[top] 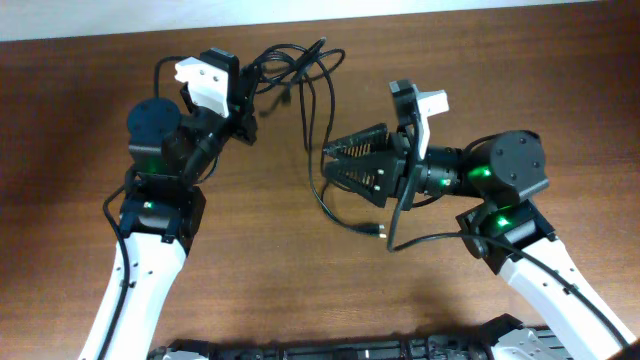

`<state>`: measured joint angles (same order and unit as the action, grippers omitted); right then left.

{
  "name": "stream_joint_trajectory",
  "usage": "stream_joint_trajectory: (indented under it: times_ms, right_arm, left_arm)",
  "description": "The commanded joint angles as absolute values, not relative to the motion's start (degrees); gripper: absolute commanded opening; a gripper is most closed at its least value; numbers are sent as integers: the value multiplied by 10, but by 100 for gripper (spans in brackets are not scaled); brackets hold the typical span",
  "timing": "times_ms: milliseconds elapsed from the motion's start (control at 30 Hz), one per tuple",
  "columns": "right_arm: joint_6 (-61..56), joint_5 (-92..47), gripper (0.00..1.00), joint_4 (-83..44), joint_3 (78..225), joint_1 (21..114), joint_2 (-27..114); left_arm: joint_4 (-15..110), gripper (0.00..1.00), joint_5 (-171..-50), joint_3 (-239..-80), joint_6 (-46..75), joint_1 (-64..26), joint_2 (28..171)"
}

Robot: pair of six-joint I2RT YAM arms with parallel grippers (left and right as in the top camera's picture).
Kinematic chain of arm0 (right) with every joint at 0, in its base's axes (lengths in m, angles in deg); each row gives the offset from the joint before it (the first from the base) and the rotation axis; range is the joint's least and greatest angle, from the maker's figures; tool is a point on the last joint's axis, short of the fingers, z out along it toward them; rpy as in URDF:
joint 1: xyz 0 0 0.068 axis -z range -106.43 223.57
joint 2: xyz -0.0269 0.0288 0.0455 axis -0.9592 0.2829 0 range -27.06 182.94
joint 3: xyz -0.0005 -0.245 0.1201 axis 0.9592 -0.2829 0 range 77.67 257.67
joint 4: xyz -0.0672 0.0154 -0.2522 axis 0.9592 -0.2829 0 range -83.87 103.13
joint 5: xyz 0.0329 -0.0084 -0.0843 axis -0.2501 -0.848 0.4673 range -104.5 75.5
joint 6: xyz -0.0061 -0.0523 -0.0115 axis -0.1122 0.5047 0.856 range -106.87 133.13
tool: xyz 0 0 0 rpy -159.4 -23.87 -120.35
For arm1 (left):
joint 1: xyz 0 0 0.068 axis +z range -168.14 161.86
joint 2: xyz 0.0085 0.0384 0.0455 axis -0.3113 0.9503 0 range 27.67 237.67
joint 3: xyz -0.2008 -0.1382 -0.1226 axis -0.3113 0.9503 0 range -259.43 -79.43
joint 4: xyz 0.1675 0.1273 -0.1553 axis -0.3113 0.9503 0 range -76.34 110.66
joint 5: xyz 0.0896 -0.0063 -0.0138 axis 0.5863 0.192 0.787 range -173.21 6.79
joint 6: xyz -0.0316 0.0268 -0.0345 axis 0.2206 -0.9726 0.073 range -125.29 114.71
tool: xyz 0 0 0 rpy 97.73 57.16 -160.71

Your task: Untangle cables

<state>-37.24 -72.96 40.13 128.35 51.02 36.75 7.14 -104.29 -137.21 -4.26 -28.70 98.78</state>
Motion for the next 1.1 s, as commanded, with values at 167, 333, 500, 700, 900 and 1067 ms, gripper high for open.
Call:
stream_joint_trajectory:
  times_ms: [167,333,500,700,900,1067]
  right_arm:
    - [-369,-652,79,429,1289,535,364]
    - [-367,-607,80,392,1289,535,364]
    - [-367,-601,80,320,1289,537,364]
    - [-367,-580,81,283,1288,556,364]
    - [-367,-515,77,313,1288,556,364]
    - [-369,-622,4,417,1288,556,364]
  left_arm:
    - [31,0,-1303,-1373,-88,-287,979]
    - [-9,0,-1370,-1373,-88,-287,979]
    - [-9,0,-1340,-1373,-64,-271,978]
    - [-11,0,-1371,-1373,-46,-256,978]
    - [-39,0,-1516,-1373,-47,-256,978]
    - [-32,0,-1460,-1373,-47,-256,978]
